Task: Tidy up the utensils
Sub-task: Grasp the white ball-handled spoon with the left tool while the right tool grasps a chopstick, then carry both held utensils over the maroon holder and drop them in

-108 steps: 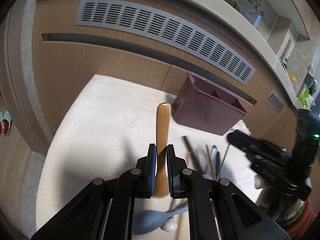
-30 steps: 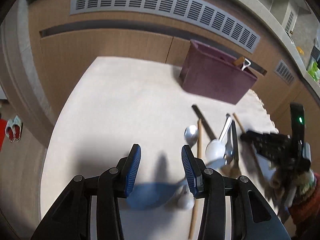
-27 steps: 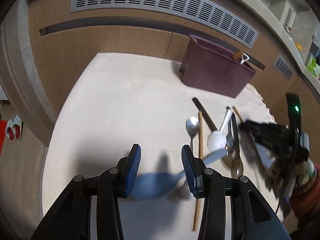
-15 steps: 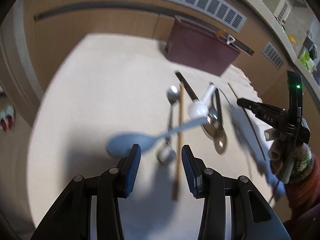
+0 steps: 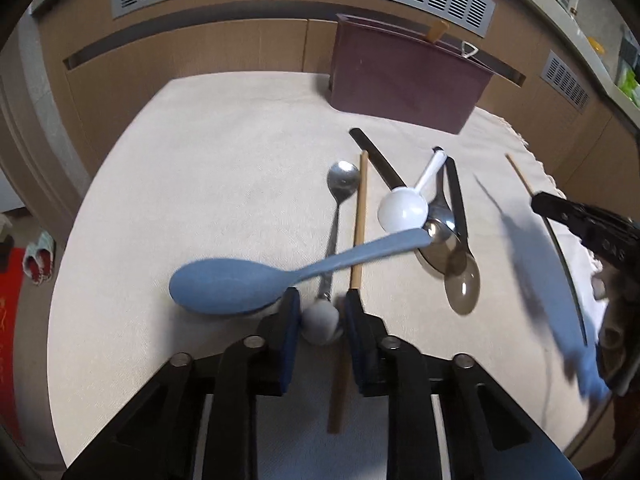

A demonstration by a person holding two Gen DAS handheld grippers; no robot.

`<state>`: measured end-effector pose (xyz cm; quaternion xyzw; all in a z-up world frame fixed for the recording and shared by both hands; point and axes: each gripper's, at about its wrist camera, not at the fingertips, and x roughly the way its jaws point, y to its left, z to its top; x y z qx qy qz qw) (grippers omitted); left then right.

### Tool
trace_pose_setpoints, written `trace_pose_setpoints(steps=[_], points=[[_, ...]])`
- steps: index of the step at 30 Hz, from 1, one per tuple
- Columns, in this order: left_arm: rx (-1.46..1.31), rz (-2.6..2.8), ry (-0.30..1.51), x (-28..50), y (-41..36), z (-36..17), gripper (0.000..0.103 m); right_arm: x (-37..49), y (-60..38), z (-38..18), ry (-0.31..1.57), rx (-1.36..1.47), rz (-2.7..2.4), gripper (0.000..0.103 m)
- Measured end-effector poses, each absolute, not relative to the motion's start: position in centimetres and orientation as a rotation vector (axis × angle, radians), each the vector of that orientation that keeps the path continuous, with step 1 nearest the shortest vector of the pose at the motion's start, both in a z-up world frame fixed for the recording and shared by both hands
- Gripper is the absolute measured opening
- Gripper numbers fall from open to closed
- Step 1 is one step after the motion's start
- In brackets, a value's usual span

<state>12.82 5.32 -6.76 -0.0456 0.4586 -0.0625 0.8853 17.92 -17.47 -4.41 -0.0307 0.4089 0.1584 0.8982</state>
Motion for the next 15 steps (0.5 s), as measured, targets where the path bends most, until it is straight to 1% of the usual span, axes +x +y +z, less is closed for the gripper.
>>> trace_pose_setpoints(steps=[3,11,15], points=[[-0.101,-0.128,0.928,12.8,5.4,-6.3,0.022,17.4,-17.8,-4.1,0.835,-0.052,0.333,0.005],[-0.045,-0.155,0.739,12.5,5.3,0.4,0.022,15.8,-19.1,-2.1,0.749,0.015,0.369,0.005],[-0.036,-0.168,0.700,13.3,5.2,2.9,0.022,15.7,-19.3,-1.5,0.730,0.027,0.369,0.005]])
